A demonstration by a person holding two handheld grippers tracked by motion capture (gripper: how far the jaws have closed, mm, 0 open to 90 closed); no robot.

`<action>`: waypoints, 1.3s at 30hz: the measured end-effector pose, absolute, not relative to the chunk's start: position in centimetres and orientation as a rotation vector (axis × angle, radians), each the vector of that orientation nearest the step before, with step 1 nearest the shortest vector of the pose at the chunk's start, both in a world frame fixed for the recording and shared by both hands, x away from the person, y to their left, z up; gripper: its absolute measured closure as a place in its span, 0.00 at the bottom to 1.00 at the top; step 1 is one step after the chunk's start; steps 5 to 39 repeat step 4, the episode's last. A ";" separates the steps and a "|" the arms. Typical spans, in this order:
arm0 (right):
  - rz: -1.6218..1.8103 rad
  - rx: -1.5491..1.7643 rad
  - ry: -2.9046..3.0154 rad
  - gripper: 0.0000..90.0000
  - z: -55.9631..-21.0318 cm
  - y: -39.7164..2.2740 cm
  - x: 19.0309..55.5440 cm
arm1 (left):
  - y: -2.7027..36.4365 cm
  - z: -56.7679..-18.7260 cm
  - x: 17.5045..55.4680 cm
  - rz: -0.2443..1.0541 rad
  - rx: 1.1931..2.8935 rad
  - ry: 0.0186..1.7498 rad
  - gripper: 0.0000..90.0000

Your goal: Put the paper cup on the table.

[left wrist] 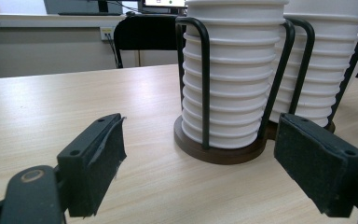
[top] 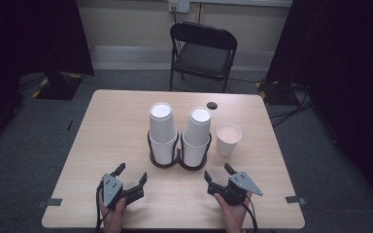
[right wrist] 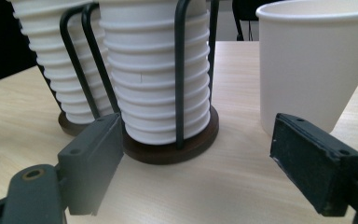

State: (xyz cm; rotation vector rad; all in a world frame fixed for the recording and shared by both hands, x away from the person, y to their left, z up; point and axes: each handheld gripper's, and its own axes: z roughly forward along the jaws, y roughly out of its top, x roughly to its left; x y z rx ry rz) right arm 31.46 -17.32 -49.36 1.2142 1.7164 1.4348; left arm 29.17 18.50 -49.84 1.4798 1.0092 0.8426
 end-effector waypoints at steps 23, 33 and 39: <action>1.443 1.221 1.714 0.17 -49.5 -17.4 31.4 | 18.5 -49.8 29.2 0.842 1.483 1.009 0.18; 1.443 1.221 1.714 0.17 -49.5 -17.4 31.4 | 18.5 -49.8 29.2 0.842 1.483 1.009 0.18; 1.443 1.221 1.714 0.17 -49.5 -17.4 31.4 | 18.5 -49.8 29.2 0.842 1.483 1.009 0.18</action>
